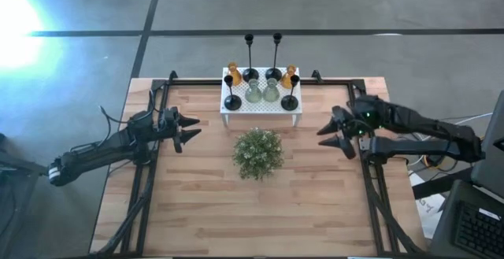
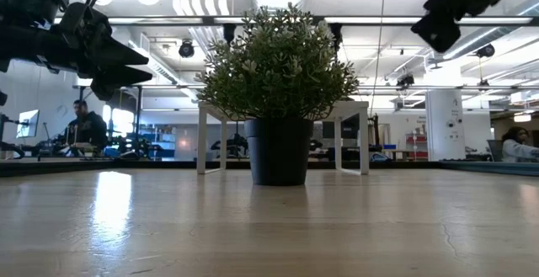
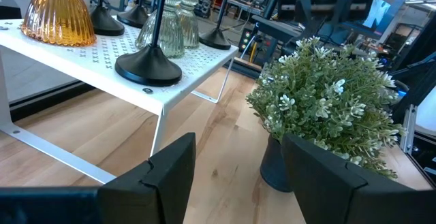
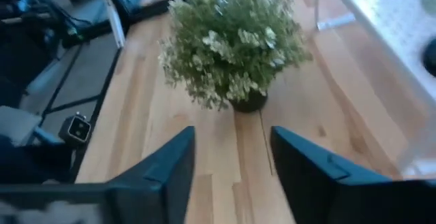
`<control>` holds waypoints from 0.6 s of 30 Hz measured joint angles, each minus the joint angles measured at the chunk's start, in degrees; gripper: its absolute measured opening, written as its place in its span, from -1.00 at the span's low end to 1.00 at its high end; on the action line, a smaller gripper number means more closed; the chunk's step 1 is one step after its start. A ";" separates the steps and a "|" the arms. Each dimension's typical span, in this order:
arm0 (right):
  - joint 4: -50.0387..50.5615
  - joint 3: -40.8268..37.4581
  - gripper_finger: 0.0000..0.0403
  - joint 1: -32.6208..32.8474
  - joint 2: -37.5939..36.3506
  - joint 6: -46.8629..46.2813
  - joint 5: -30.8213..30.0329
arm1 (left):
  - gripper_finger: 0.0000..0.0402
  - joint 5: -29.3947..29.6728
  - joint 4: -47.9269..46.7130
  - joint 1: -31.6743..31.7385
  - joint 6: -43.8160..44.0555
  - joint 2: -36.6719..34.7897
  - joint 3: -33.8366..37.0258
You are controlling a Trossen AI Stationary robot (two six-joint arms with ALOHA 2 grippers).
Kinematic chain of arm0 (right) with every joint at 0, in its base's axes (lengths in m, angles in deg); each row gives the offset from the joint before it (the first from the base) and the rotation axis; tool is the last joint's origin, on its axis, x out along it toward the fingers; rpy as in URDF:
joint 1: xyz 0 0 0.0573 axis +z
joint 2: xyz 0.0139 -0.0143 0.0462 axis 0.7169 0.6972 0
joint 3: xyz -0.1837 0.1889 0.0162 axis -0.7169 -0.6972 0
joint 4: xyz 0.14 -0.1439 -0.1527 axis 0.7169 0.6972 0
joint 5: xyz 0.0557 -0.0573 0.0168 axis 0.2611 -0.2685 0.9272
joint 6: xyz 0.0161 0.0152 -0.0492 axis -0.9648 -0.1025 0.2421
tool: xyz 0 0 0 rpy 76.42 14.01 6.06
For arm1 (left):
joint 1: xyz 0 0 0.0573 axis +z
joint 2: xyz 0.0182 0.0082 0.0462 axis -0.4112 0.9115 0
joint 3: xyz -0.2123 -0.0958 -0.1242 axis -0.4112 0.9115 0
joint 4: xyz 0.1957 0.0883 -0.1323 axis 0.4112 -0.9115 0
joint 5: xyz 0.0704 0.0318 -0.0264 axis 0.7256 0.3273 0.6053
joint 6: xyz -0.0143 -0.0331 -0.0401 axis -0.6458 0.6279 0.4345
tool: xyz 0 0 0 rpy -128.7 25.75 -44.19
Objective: Pick & Place candle stick holders
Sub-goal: Return to Home Position
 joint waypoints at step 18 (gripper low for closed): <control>-48.70 -33.16 -0.96 1.65 -13.72 2.33 2.62 | 0.11 0.00 0.00 -0.02 0.00 0.00 0.00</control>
